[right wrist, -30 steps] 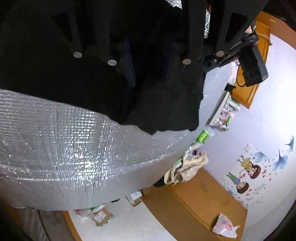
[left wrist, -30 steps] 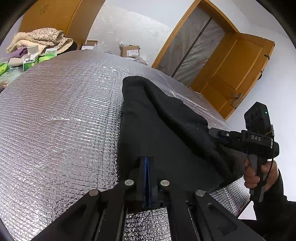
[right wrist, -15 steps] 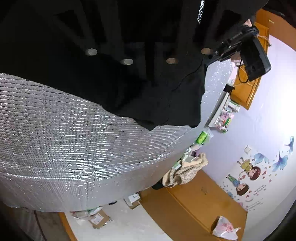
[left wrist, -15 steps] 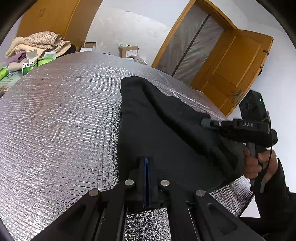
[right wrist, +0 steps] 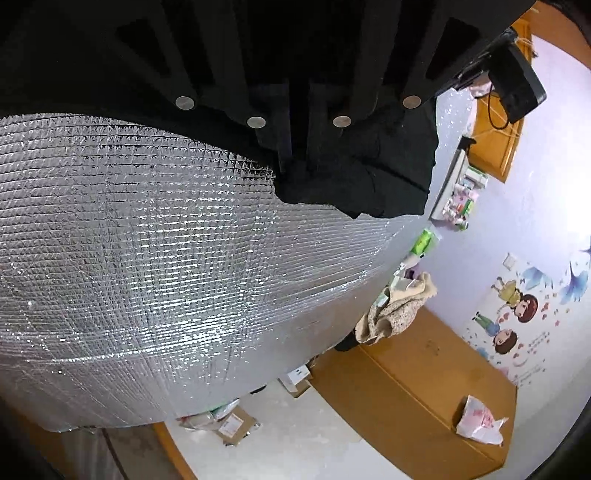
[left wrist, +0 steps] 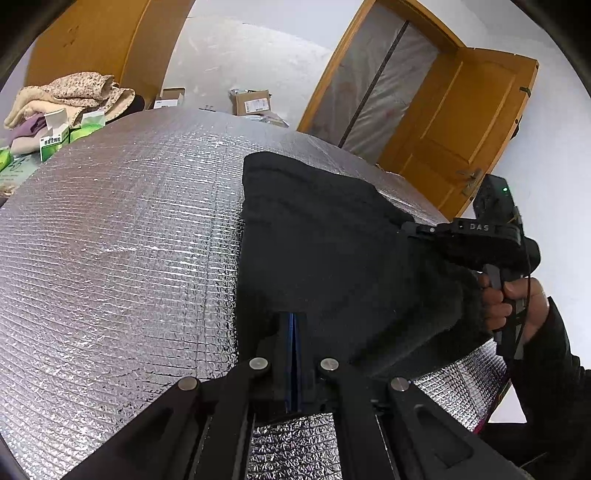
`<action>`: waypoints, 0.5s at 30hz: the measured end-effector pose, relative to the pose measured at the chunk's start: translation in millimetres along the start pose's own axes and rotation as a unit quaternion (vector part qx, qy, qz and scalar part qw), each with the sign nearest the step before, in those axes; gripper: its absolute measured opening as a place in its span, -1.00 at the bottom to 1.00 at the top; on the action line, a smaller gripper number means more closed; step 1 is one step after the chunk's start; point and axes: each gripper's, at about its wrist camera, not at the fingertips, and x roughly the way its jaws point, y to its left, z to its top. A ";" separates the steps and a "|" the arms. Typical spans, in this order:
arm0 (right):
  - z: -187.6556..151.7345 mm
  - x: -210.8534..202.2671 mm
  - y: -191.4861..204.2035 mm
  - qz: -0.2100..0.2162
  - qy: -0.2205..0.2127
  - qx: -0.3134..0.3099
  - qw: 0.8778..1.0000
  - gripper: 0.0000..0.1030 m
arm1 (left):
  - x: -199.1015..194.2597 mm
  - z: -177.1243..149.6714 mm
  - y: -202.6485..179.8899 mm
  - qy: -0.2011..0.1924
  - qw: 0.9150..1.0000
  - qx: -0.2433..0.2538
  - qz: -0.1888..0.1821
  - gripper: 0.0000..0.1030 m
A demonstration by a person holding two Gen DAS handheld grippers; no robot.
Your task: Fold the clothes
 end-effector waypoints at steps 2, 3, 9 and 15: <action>-0.5 -6.6 6.8 -0.009 -0.004 -0.010 1.000 -0.74 | -0.6 2.7 -1.4 0.005 1.000 -0.002 0.006 -0.97; -1.5 -12.4 11.0 -0.013 -0.011 -0.017 1.000 -0.74 | -0.9 4.0 -2.1 0.008 1.000 -0.003 0.009 -0.97; -20.8 -55.7 46.9 0.031 -0.048 -0.090 0.994 -0.72 | -13.1 11.0 -16.3 -0.015 1.000 0.012 0.000 -0.97; -68.3 -37.6 55.1 0.045 0.039 -0.146 0.987 -0.73 | -12.7 4.9 -36.4 -0.007 0.998 0.049 -0.036 -0.97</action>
